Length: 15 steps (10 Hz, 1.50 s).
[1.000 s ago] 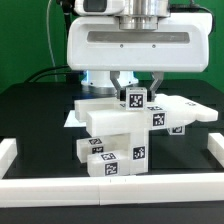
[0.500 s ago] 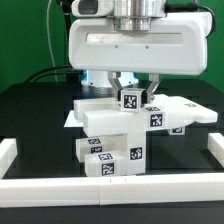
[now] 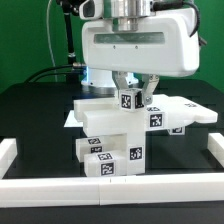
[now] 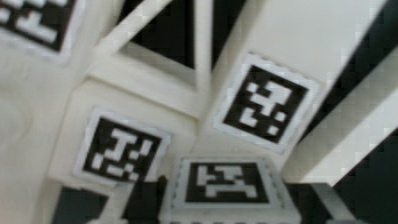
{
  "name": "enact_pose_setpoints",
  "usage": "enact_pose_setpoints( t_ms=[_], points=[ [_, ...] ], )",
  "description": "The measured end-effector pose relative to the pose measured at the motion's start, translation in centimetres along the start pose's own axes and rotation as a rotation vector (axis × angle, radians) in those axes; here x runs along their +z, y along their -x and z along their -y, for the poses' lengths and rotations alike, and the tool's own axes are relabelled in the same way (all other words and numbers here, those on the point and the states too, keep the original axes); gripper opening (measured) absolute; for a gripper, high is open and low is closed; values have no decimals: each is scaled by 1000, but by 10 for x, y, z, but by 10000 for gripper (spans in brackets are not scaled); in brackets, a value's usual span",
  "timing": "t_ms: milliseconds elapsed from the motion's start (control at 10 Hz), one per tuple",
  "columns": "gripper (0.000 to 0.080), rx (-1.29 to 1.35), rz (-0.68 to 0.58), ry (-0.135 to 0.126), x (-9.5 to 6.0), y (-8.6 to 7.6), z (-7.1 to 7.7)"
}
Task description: Assemble chair
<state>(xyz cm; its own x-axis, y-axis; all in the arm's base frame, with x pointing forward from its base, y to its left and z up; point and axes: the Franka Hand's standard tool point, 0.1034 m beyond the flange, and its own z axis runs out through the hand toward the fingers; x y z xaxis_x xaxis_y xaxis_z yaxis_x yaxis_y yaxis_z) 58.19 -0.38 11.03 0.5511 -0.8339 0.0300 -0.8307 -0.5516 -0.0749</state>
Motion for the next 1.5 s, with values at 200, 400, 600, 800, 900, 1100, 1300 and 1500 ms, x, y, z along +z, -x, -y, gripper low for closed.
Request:
enact_pose_setpoints(
  t_ms=[200, 400, 600, 800, 900, 1100, 1300, 1500],
  points=[
    [281, 178, 8, -5, 0, 1, 1],
    [472, 181, 7, -5, 0, 1, 1],
    [609, 153, 7, -5, 0, 1, 1],
    [639, -71, 1, 0, 0, 1, 1],
    [648, -205, 3, 0, 0, 3, 2],
    [649, -373, 7, 5, 4, 7, -1],
    [649, -473, -17, -4, 3, 4, -4],
    [649, -668, -24, 8, 3, 3, -4]
  ],
)
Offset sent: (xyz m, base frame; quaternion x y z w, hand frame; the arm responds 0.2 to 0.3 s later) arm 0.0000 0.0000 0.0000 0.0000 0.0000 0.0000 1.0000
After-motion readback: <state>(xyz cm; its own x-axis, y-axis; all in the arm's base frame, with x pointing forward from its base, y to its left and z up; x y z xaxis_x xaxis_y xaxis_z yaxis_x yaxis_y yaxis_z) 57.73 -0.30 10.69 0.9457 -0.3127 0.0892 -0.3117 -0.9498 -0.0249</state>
